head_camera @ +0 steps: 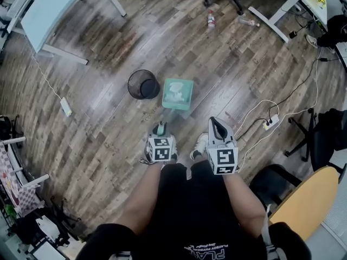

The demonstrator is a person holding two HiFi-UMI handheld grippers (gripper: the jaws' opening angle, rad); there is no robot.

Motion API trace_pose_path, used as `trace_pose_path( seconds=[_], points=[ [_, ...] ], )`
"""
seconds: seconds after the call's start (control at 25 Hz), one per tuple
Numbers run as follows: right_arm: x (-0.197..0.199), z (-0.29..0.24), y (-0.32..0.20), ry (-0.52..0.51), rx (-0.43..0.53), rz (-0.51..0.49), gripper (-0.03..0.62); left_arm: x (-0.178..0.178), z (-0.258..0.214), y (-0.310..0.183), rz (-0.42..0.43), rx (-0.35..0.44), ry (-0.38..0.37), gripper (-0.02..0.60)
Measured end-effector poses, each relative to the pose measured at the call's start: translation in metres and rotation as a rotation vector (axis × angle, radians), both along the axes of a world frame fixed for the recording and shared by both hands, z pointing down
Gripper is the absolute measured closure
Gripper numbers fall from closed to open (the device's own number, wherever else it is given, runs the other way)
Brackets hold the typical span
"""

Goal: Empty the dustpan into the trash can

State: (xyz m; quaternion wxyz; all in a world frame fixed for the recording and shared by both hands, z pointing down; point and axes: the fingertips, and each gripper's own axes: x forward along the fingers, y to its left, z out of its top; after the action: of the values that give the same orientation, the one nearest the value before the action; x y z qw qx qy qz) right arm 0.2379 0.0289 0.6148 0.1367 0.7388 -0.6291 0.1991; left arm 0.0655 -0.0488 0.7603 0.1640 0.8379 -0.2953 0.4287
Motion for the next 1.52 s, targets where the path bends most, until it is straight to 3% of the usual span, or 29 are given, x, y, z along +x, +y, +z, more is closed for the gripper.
trace_pose_path(
  seconds=[0.32,0.84,1.2,1.52],
  points=[
    [0.006,-0.024,-0.02,0.051,0.039,-0.017,0.576,0.01,-0.045,-0.016,-0.007,0.061,0.07,0.485],
    [-0.014,-0.076,-0.05,0.12,0.112,-0.12,0.576,-0.005,-0.131,-0.048,-0.116,0.173,0.206,0.485],
    [-0.046,-0.074,-0.101,0.075,0.128,-0.216,0.576,-0.049,-0.188,-0.083,-0.234,0.293,0.245,0.485],
    [-0.111,-0.07,-0.139,0.032,0.129,-0.345,0.576,-0.113,-0.208,-0.099,-0.356,0.352,0.241,0.485]
  ],
)
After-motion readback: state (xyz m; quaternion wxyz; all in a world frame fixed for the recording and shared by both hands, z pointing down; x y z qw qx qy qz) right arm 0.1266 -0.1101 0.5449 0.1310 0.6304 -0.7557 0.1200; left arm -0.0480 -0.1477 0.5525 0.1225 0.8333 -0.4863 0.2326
